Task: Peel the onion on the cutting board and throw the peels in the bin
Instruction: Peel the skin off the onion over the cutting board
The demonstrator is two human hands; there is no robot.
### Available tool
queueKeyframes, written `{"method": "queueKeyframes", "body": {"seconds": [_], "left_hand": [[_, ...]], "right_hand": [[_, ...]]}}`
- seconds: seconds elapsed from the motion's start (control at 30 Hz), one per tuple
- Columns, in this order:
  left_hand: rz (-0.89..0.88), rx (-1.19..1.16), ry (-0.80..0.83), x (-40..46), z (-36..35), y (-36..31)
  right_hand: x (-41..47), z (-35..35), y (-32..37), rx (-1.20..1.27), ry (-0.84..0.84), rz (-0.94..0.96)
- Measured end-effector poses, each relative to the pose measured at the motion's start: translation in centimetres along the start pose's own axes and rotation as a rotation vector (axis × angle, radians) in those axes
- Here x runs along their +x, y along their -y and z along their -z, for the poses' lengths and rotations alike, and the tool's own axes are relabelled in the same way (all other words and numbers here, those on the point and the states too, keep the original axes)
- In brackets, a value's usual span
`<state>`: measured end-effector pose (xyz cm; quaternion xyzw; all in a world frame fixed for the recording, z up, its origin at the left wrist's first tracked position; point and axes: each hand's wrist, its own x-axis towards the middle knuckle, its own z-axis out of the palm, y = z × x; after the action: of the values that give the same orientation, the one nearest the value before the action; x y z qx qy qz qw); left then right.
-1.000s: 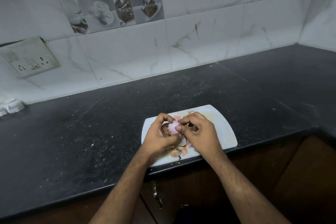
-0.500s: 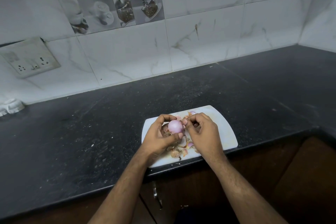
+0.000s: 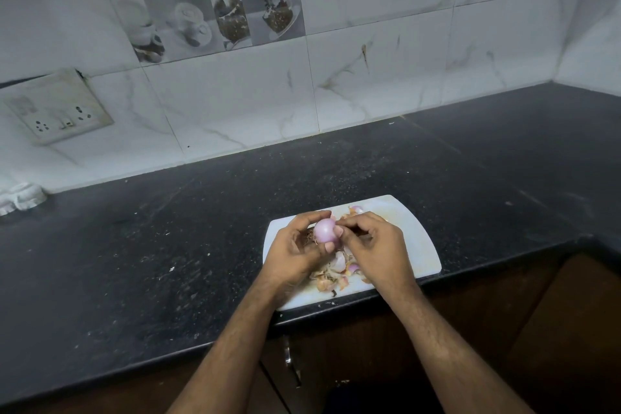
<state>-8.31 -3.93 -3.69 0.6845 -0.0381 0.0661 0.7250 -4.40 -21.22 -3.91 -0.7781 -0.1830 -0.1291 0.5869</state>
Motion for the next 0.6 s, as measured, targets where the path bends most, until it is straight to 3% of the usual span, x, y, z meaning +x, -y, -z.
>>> {"method": "queueKeyframes", "body": {"seconds": [0.6], "left_hand": [[0.052, -0.031, 0.01, 0.44, 0.39, 0.71]], "right_hand": [[0.26, 0.39, -0.07, 0.076, 0.012, -0.098]]}}
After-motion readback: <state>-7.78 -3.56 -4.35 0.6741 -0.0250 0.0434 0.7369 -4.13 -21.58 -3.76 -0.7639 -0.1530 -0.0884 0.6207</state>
